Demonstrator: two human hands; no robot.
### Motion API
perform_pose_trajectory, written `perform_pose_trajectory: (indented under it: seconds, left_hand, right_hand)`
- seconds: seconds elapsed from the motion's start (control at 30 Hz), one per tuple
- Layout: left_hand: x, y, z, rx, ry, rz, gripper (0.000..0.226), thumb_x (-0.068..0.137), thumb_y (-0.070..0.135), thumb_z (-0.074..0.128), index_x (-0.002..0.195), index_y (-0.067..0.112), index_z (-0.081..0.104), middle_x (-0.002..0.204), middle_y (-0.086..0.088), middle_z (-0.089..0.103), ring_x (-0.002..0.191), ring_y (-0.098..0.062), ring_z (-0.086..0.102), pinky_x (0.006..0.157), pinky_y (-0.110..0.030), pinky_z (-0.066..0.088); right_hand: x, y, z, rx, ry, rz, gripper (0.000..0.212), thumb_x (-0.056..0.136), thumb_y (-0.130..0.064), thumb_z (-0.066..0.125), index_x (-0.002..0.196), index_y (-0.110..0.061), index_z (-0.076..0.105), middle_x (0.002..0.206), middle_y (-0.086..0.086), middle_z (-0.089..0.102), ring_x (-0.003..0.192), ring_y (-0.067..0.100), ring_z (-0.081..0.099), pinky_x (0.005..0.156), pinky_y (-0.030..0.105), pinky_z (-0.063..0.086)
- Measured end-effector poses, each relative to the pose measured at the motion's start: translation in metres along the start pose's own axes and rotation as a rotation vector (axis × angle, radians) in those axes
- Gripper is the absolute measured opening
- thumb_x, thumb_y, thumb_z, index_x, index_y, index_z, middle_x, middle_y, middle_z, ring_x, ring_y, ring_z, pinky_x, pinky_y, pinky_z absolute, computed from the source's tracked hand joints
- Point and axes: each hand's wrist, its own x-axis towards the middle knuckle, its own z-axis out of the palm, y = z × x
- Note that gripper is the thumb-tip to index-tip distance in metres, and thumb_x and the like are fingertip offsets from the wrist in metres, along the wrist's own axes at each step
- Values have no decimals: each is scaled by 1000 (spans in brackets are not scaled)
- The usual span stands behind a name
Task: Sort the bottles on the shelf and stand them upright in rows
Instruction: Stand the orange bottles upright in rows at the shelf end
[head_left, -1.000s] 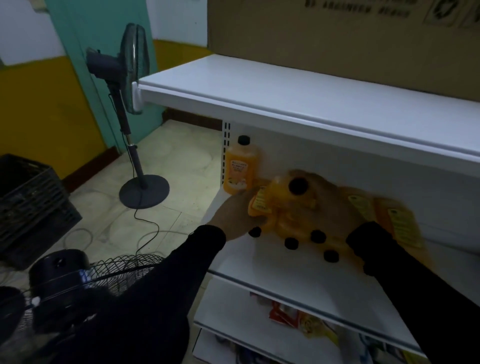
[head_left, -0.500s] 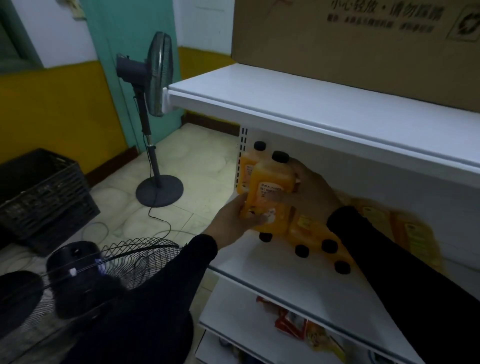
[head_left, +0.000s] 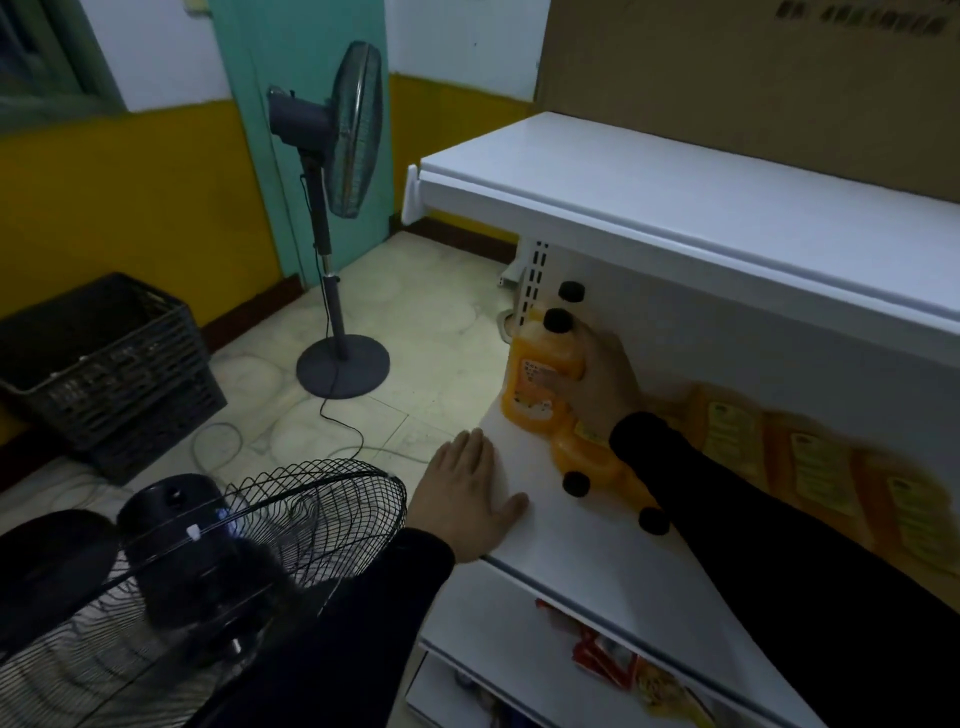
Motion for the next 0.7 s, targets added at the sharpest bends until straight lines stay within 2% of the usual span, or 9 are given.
perform_pose_trajectory:
  seconds: [0.1,0.2,0.27,0.43,0.7]
  left_hand:
    - [-1,-1,2,-18,-9,55,98,81,79,4,153,12,3,162,-7,1,149,-19,-1,116,-31,-8]
    - [0,-1,2,-13,-13,65,99,81,80,3,153,12,1,162,-6,-1,149,-18,-3,117,-30,-8]
    - [0,-1,2,-20,-20,54,100,80,80,4,153,13,0,162,-5,-2,149,-18,-3,118,-31,-5]
    - [0,0,1,-31,-15,47,98,81,79,7,153,13,1,162,-4,-1,149,-17,-3,117,-30,-5]
    - [0,0,0,-17,-2,63,94,86,76,14,154,11,5,162,-6,1,149,-18,-1,115,-28,-6]
  right_hand:
    - [7,12,0,-86,11,108,67,84,-44,66,142,-34,34,134,6,39,117,24,49,100,41,46]
    - [9,15,-2,-301,29,20,71,84,-51,63,144,-31,31,136,4,37,117,23,49,95,41,47]
    - [9,16,-2,-353,34,-4,71,85,-53,62,143,-28,31,138,3,37,116,25,51,92,44,49]
    - [4,17,4,-275,52,45,74,85,-48,65,145,-25,27,146,5,31,122,29,49,99,47,47]
    - [-1,12,2,-176,72,103,75,84,-46,68,144,-28,28,137,9,39,116,29,52,97,46,47]
